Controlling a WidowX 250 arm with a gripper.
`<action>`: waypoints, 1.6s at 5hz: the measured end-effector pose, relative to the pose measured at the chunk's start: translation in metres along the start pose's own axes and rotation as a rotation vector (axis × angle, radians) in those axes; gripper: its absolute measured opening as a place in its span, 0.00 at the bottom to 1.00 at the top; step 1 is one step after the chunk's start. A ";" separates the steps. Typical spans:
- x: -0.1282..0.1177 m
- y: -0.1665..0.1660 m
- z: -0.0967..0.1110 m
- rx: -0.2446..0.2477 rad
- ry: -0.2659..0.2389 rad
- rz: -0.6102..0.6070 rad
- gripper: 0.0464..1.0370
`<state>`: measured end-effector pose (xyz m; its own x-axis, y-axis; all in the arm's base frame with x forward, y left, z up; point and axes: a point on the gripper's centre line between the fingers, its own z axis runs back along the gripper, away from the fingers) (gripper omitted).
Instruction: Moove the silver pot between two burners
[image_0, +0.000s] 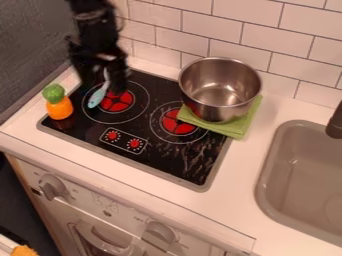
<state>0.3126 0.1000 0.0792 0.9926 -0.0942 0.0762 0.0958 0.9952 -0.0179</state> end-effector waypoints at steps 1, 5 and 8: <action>0.027 -0.021 0.020 -0.010 -0.066 0.023 0.96; 0.080 -0.069 -0.031 0.057 -0.021 0.085 0.96; 0.077 -0.075 -0.051 0.022 -0.007 0.062 0.30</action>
<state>0.3853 0.0171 0.0351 0.9960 -0.0319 0.0831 0.0321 0.9995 -0.0011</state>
